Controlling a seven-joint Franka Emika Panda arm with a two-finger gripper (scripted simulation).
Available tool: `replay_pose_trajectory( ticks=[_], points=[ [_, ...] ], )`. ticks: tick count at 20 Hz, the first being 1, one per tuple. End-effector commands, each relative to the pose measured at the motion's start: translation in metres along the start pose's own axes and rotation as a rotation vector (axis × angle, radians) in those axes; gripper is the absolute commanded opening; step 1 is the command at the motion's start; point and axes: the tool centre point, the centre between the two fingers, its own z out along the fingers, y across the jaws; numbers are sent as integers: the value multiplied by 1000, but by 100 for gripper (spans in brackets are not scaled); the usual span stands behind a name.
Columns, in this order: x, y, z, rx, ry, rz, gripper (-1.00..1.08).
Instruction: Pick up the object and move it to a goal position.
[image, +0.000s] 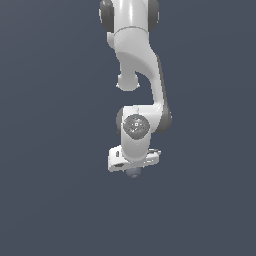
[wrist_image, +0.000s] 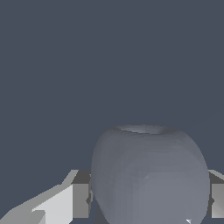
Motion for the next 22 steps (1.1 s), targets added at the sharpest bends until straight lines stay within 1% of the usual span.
replay_pose_trajectory(
  ticks=[1, 6, 22],
  points=[
    [-6, -3, -12, 0, 1, 0, -100],
    [-22, -12, -43, 0, 1, 0, -100],
    [-86, -48, -171, -1, 1, 0, -100]
  ],
)
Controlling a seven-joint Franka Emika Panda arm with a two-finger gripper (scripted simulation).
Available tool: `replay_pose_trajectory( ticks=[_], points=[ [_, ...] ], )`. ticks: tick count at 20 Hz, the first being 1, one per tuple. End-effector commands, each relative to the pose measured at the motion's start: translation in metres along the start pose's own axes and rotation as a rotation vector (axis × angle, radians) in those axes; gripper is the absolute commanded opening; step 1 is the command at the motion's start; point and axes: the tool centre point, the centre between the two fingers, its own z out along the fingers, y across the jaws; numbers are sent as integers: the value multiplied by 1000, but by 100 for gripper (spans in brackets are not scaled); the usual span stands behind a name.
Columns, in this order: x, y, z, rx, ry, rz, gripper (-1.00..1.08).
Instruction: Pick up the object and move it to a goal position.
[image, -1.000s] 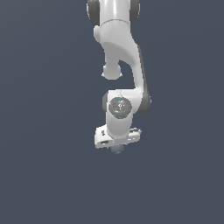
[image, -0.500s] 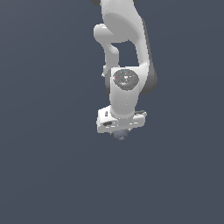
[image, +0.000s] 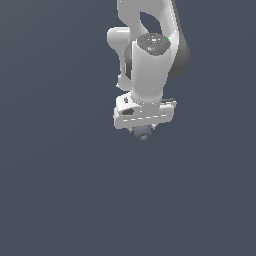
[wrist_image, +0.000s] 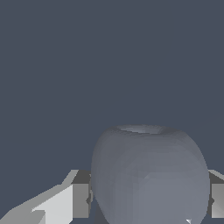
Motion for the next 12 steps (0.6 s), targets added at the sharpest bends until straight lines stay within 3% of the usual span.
replay_pose_trajectory(
  ticks=[1, 12],
  points=[
    [-9, -5, -17, 0, -1, 0, -100],
    [-25, -16, -57, 0, -1, 0, -100]
  ],
)
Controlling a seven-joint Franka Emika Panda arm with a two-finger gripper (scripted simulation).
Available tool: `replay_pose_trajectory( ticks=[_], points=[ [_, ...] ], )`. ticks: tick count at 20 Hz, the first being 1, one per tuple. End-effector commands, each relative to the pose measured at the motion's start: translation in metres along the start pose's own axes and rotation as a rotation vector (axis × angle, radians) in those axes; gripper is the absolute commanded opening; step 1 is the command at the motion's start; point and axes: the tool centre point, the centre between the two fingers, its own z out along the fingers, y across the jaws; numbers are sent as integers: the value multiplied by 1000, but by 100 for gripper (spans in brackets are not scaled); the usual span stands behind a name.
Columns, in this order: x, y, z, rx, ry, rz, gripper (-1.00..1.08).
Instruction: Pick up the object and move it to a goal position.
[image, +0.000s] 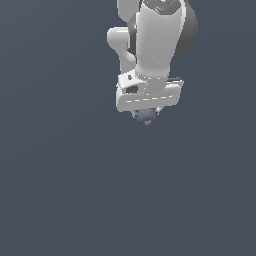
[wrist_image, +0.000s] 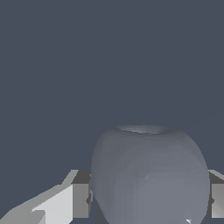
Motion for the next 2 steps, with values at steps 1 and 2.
replay_pose_trajectory(
  ticks=[1, 2],
  points=[
    [-1, -1, -3, 0, -1, 0, -100],
    [-1, -1, -4, 0, -1, 0, -100]
  ],
)
